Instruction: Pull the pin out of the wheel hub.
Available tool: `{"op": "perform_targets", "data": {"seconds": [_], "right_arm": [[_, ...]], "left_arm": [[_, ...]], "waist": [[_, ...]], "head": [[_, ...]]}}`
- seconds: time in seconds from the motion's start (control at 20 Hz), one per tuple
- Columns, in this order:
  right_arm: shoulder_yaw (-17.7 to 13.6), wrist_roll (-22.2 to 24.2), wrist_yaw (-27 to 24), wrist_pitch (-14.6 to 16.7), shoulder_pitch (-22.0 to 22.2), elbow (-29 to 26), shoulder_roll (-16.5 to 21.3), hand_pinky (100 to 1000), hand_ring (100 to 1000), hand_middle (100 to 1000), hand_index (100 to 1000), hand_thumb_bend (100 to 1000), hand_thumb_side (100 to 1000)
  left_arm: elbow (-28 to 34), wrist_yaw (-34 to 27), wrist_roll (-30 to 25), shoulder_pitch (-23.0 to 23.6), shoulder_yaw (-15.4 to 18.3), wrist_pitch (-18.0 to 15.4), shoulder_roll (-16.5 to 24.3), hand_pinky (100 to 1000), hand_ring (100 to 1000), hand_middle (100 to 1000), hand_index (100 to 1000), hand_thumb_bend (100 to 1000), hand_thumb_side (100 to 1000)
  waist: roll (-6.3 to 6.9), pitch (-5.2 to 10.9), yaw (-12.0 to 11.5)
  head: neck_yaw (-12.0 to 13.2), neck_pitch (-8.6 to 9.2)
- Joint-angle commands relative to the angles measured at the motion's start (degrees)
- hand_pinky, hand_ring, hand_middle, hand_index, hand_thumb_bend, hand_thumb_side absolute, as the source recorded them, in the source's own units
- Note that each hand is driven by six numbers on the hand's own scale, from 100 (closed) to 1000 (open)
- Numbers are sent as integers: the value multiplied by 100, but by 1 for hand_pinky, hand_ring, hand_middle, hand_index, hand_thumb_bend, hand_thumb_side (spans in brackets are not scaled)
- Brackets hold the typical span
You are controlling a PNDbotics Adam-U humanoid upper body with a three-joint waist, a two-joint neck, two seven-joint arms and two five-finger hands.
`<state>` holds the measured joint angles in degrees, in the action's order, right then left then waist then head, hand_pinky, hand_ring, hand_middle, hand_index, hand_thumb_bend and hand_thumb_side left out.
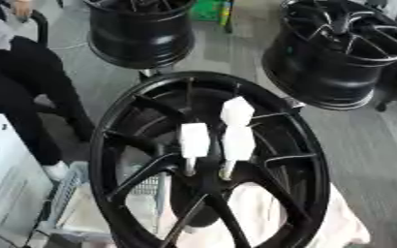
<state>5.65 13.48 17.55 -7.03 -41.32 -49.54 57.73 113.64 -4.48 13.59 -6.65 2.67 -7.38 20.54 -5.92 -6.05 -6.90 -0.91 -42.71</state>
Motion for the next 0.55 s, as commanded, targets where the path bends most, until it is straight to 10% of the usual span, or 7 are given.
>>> {"op": "perform_targets", "data": {"seconds": [0.05, 0.55], "right_arm": [[-137, -94, -99, 55, -186, -176, 130, 853, 816, 783, 865, 100, 485], [-120, -152, -989, 785, -208, -1620, -177, 844, 781, 746, 832, 100, 538]], "left_arm": [[95, -11, -11, -41, 30, -6, 47, 768, 933, 745, 805, 100, 701], [95, -1, 12, -70, 36, -34, 66, 769, 933, 746, 806, 100, 698]], "waist": [[31, 80, 4], [61, 66, 24]], "head": [[9, 19], [45, -5]]}}
